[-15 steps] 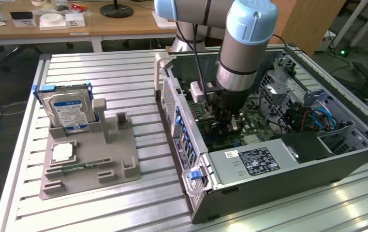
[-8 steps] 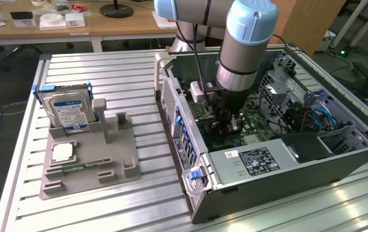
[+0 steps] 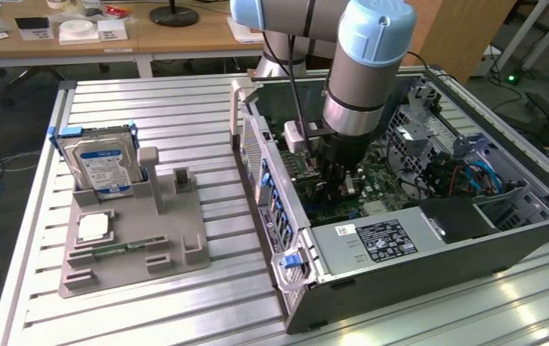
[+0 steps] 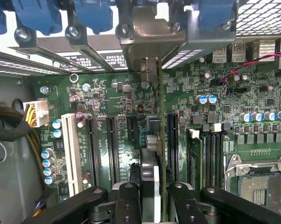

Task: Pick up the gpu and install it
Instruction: 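Insert the gpu into the slot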

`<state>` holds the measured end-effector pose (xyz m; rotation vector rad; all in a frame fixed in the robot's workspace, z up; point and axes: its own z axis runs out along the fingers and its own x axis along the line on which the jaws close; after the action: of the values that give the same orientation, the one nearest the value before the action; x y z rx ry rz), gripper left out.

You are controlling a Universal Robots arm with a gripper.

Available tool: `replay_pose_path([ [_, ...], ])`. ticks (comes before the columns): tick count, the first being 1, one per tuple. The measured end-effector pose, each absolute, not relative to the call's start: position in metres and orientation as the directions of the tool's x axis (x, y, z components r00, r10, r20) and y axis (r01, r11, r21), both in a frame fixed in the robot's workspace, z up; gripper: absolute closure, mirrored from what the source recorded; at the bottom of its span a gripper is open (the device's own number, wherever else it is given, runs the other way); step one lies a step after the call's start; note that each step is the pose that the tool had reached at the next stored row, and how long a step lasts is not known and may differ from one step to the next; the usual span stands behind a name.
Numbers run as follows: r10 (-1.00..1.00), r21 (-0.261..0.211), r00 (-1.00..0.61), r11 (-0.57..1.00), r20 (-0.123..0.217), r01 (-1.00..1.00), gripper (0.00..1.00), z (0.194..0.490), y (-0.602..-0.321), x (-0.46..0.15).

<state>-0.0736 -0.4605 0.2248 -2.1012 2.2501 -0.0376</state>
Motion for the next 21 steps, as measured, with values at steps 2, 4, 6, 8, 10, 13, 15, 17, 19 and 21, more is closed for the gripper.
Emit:
replay_pose_path([
  [2, -0.997, -0.061, -0.068, 0.069, -0.029, -0.996, 0.72, 0.2249, -0.4604, -0.0736],
  [4, -0.997, -0.061, -0.068, 0.069, -0.029, -0.996, 0.72, 0.2249, -0.4601, -0.0736],
  [6, -0.997, -0.061, -0.067, 0.069, -0.029, -0.996, 0.72, 0.2248, -0.4600, -0.0736],
  [8, -0.997, -0.061, -0.068, 0.069, -0.029, -0.996, 0.72, 0.2248, -0.4600, -0.0736],
  [10, -0.997, -0.061, -0.068, 0.069, -0.029, -0.996, 0.72, 0.2247, -0.4600, -0.0736],
  [13, -0.997, -0.061, -0.068, 0.069, -0.029, -0.996, 0.72, 0.2241, -0.4600, -0.0736],
  [15, -0.997, -0.060, -0.067, 0.069, -0.029, -0.996, 0.72, 0.2235, -0.4601, -0.0736],
  [17, -0.997, -0.060, -0.067, 0.069, -0.028, -0.996, 0.72, 0.2226, -0.4601, -0.0737],
  [19, -0.997, -0.061, -0.067, 0.069, -0.030, -0.996, 0.72, 0.2209, -0.4599, -0.0736],
  [21, -0.997, -0.061, -0.068, 0.069, -0.029, -0.996, 0.72, 0.2200, -0.4600, -0.0736],
])
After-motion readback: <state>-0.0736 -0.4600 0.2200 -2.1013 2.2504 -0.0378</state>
